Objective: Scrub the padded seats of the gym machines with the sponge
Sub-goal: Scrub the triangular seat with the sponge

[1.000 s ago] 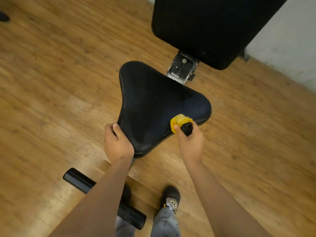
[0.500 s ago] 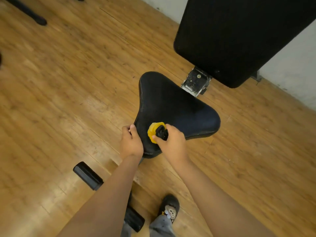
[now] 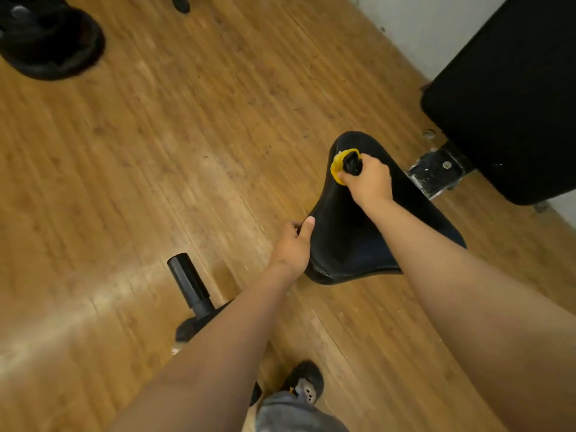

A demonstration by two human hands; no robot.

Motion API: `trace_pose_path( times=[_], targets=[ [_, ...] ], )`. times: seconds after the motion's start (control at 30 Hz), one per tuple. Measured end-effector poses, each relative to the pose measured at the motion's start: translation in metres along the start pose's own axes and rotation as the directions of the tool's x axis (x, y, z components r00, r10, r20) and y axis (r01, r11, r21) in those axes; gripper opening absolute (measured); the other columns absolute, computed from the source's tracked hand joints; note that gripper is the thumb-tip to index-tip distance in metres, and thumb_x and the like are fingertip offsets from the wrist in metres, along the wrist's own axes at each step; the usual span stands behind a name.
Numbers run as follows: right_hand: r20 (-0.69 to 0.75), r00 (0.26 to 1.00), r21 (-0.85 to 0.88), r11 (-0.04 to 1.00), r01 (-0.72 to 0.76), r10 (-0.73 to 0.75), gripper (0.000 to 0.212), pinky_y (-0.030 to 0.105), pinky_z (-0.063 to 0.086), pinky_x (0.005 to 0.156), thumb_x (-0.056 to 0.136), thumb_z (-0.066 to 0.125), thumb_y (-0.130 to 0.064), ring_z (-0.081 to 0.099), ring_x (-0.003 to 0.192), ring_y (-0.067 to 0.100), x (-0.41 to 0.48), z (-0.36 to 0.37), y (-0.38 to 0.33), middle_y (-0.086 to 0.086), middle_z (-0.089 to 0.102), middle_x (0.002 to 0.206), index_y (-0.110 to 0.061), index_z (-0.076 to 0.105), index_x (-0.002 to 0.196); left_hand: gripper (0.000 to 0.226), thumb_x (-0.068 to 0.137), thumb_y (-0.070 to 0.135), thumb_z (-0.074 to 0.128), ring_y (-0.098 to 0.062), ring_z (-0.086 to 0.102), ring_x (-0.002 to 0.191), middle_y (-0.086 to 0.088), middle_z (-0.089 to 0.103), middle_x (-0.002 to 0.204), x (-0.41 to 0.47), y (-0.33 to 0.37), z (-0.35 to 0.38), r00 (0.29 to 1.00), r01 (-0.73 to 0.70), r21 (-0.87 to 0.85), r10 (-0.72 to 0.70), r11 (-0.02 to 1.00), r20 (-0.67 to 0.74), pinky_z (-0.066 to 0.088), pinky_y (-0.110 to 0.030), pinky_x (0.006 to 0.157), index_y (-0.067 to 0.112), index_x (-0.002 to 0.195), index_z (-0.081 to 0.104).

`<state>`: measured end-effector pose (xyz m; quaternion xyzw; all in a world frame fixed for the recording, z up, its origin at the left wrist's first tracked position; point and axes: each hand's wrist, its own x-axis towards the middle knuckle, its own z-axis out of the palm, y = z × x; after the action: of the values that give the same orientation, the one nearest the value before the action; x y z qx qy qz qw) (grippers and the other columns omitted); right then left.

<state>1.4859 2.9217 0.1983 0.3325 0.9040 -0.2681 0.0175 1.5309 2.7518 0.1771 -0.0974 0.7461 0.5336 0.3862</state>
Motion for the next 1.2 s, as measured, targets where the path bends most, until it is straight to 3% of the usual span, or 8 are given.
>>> trace_pose_path(
  times=[0.07, 0.17, 0.3, 0.6, 0.7, 0.93, 1.07, 1.2],
  targets=[
    [0.061, 0.997, -0.015, 0.999, 0.050, -0.049, 0.028, 0.034, 0.044, 0.078, 0.085, 0.071, -0.028, 0.061, 0.102, 0.029, -0.024, 0.003, -0.002, 0.011, 0.067, 0.104, -0.009, 0.063, 0.104, 0.028, 0.101, 0.042, 0.041, -0.028, 0.058, 0.107, -0.005, 0.059, 0.111, -0.006, -0.003, -0.008, 1.000, 0.005, -0.059, -0.005, 0.998, 0.015, 0.051, -0.040, 0.093, 0.017, 0.113, 0.048],
    [0.161, 0.986, 0.048, 0.998, 0.038, -0.046, 0.025, 0.029, 0.043, 0.076, 0.083, 0.074, -0.027, 0.063, 0.097, 0.024, -0.064, -0.001, -0.005, 0.006, 0.069, 0.099, -0.011, 0.066, 0.102, 0.018, 0.103, 0.034, 0.040, -0.019, 0.060, 0.085, -0.004, 0.057, 0.102, -0.028, -0.012, -0.032, 0.999, 0.032, -0.071, -0.032, 0.997, 0.010, 0.047, -0.025, 0.059, 0.018, 0.106, 0.048],
    [0.325, 0.945, 0.083, 0.996, -0.016, -0.012, 0.023, 0.028, 0.041, 0.072, 0.083, 0.074, -0.028, 0.062, 0.091, 0.020, -0.114, -0.022, -0.033, 0.001, 0.066, 0.091, -0.012, 0.067, 0.099, 0.021, 0.103, 0.030, 0.042, -0.013, 0.060, 0.074, -0.005, 0.063, 0.101, -0.079, -0.021, -0.099, 0.997, 0.058, -0.104, -0.062, 0.993, -0.035, 0.043, -0.021, 0.062, 0.014, 0.107, 0.053],
    [0.364, 0.922, 0.140, 0.987, 0.083, -0.129, 0.025, 0.026, 0.036, 0.053, 0.084, 0.071, -0.035, 0.059, 0.078, 0.021, -0.264, -0.011, -0.197, -0.005, 0.058, 0.074, -0.014, 0.059, 0.087, 0.013, 0.101, 0.015, 0.046, -0.013, 0.061, 0.077, -0.002, 0.064, 0.093, -0.242, -0.065, -0.328, 0.939, -0.066, -0.046, 0.047, 0.997, -0.339, 0.041, -0.010, 0.059, 0.010, 0.102, 0.058],
    [0.418, 0.890, 0.189, 0.976, 0.110, -0.181, 0.022, 0.031, 0.040, 0.058, 0.086, 0.070, -0.033, 0.054, 0.074, 0.017, -0.313, 0.017, -0.266, -0.002, 0.058, 0.077, -0.016, 0.055, 0.088, 0.010, 0.099, 0.008, 0.047, -0.018, 0.060, 0.080, -0.008, 0.062, 0.093, -0.296, -0.096, -0.404, 0.907, -0.060, -0.044, 0.036, 0.997, -0.420, 0.042, -0.006, 0.059, 0.010, 0.098, 0.057],
    [0.638, 0.661, 0.236, 0.918, 0.320, -0.394, 0.035, 0.027, 0.044, 0.061, 0.083, 0.071, -0.040, 0.061, 0.084, 0.019, -0.399, 0.100, -0.412, 0.002, 0.065, 0.093, -0.012, 0.062, 0.103, 0.009, 0.099, 0.018, 0.050, -0.015, 0.062, 0.085, 0.000, 0.064, 0.092, -0.384, -0.150, -0.519, 0.793, 0.032, 0.029, -0.008, 0.999, -0.610, 0.040, -0.012, 0.063, 0.016, 0.101, 0.059],
    [0.672, 0.565, 0.239, 0.862, 0.447, -0.479, 0.027, 0.041, 0.054, 0.072, 0.083, 0.072, -0.038, 0.062, 0.081, 0.021, -0.422, 0.120, -0.470, 0.002, 0.066, 0.087, -0.017, 0.060, 0.095, 0.010, 0.096, 0.018, 0.056, -0.013, 0.059, 0.087, 0.003, 0.064, 0.091, -0.411, -0.162, -0.534, 0.723, 0.003, 0.016, 0.009, 1.000, -0.691, 0.037, -0.007, 0.065, 0.014, 0.103, 0.061],
    [0.707, 0.481, 0.207, 0.803, 0.559, -0.518, 0.024, 0.042, 0.055, 0.075, 0.078, 0.074, -0.034, 0.064, 0.083, 0.023, -0.425, 0.147, -0.518, 0.002, 0.068, 0.086, -0.018, 0.064, 0.092, 0.008, 0.095, 0.018, 0.058, -0.010, 0.060, 0.091, 0.007, 0.064, 0.095, -0.444, -0.177, -0.534, 0.631, -0.005, -0.070, -0.051, 0.998, -0.774, 0.039, -0.010, 0.070, 0.019, 0.102, 0.061]
  ],
)
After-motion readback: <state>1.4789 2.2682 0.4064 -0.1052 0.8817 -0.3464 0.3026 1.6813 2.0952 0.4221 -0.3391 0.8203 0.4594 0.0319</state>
